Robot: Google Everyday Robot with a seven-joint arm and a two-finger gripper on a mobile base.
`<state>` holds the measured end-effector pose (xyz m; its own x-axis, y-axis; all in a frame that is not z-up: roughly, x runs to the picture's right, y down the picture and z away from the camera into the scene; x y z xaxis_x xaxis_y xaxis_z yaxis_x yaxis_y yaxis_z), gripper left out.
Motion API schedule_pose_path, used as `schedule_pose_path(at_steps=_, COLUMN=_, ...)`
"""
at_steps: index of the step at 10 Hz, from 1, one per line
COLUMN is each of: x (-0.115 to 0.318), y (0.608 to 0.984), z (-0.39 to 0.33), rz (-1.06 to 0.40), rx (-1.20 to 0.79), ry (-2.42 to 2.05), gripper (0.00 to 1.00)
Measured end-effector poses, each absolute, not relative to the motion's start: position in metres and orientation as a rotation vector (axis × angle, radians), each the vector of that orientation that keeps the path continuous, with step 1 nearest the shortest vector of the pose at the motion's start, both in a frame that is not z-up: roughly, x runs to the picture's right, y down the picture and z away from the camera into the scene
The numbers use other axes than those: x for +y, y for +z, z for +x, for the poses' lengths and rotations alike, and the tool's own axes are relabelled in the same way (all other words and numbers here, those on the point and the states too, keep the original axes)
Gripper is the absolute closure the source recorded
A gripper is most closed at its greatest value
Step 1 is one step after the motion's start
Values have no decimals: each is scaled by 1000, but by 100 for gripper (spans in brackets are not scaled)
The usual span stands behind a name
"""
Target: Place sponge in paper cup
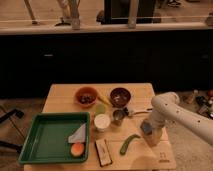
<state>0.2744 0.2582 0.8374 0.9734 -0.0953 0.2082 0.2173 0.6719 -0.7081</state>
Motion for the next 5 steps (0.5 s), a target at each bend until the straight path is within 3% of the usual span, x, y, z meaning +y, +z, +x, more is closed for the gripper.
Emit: schedule_pose_path(at_steps=5, x=248, y=828, z=278, rz=-743, rx=-168, ry=-178, gripper=20)
